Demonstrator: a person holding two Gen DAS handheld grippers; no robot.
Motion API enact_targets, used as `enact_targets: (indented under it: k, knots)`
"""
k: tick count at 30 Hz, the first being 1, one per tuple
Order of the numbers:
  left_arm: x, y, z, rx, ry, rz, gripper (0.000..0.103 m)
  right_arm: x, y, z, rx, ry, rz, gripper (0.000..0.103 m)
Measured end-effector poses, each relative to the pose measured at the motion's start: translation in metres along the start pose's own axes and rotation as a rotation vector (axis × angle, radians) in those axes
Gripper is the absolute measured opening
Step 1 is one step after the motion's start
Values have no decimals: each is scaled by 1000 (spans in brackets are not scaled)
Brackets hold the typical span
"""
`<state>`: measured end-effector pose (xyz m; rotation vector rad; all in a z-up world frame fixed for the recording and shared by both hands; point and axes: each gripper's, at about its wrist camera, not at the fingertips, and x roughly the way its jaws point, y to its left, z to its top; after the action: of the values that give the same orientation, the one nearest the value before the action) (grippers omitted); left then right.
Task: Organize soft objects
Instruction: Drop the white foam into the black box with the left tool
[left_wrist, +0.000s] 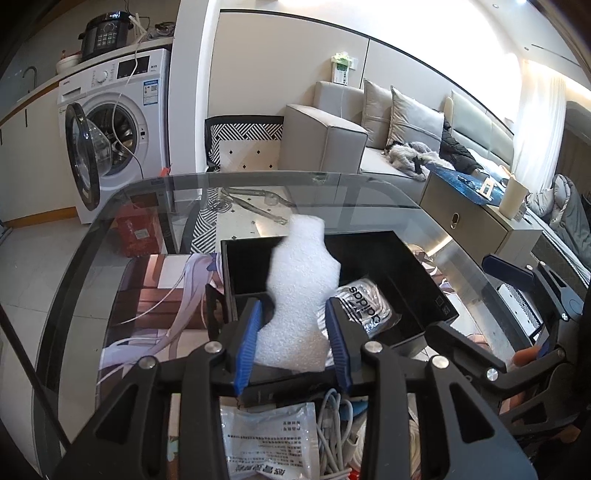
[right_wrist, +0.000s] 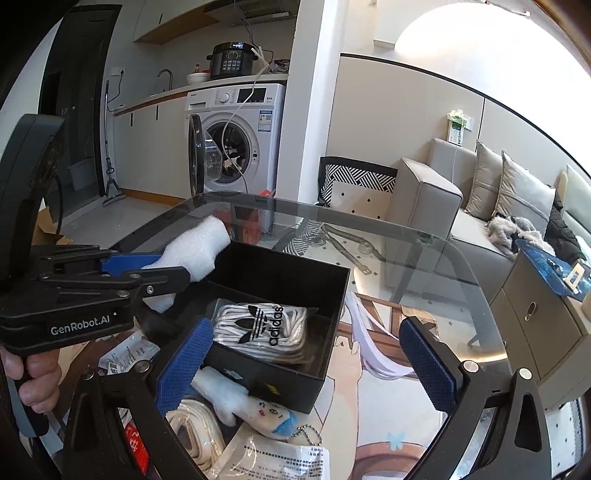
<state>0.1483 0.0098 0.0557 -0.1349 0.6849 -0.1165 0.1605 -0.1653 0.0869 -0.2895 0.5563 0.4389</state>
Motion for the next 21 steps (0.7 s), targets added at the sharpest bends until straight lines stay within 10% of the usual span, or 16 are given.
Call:
enact_targets:
  k: [5, 7, 21]
  knots:
    - [-11, -2, -2, 13, -10, -8, 66, -11, -2, -8, 12, -1, -3, 102]
    - [-17, -3, -4, 21, -19, 3, 101, -18, -4, -13, 21, -3, -6, 102]
    - [-51, 2, -41, 23, -55, 60, 103, -46, -15, -53, 109, 47, 28, 102]
